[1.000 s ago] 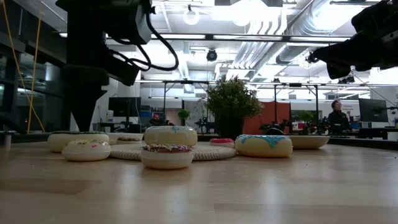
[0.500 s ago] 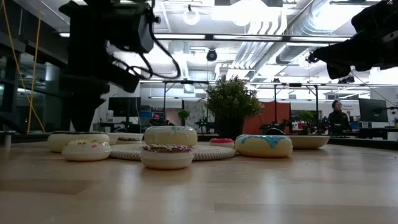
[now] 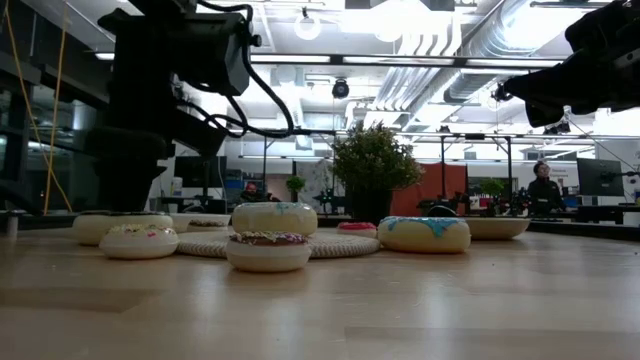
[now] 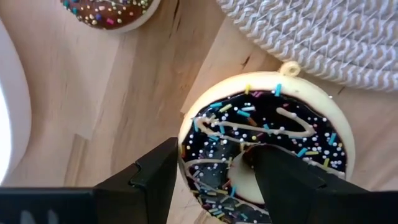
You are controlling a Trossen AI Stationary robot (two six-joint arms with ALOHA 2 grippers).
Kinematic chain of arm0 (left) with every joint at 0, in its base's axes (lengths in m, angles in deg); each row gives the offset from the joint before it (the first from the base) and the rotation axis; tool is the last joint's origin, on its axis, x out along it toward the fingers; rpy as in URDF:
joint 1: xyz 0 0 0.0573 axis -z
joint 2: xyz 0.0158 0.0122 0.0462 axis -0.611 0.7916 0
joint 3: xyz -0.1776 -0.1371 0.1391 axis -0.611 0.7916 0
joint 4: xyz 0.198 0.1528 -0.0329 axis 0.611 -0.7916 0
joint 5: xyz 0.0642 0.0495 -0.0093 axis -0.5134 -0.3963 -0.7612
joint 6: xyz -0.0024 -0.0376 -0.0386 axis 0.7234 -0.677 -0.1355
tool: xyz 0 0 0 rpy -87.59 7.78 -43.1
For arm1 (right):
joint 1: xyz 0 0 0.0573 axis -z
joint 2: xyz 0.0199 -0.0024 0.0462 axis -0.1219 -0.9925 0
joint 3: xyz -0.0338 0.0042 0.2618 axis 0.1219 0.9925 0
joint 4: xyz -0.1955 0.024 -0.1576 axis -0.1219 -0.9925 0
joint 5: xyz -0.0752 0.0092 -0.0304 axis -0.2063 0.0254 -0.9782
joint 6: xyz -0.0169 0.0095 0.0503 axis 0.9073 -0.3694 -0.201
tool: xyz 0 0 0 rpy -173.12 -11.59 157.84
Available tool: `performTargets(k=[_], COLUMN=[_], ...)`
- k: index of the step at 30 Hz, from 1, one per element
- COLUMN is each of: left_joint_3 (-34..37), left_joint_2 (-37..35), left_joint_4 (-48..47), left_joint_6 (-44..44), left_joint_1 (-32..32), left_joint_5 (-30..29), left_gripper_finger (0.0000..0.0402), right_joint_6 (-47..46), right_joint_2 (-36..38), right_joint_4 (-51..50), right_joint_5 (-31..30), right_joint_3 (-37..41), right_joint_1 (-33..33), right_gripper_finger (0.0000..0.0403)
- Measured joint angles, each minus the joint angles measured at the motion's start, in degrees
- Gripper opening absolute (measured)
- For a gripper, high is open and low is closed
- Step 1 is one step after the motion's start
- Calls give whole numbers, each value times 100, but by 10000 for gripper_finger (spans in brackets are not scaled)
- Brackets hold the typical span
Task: Pick & Place donuts
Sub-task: Put the large black donut on the white plate
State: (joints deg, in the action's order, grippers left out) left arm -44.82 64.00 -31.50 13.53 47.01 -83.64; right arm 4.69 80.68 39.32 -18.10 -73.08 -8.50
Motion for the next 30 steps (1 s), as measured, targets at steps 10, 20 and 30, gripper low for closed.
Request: performTargets(k=[10, 20, 30], left_joint_3=[0, 0, -133], left_joint_2=[0, 0, -238], left_joint_4=[-10, -31, -192], left_joint_6=[151, 165, 281], left_joint_1=[-76, -76, -263], left_joint_5=[63, 62, 344], left_gripper_finger=[181, 117, 115], right_joint_6=[-2, -2, -2], right_joint_2=[0, 0, 0], right_joint_4=[-1, -2, -2], right_joint_5=[2, 2, 4], right_joint_3=[0, 0, 0], right_joint_1=[1, 2, 0], right_gripper_finger=[12, 12, 12])
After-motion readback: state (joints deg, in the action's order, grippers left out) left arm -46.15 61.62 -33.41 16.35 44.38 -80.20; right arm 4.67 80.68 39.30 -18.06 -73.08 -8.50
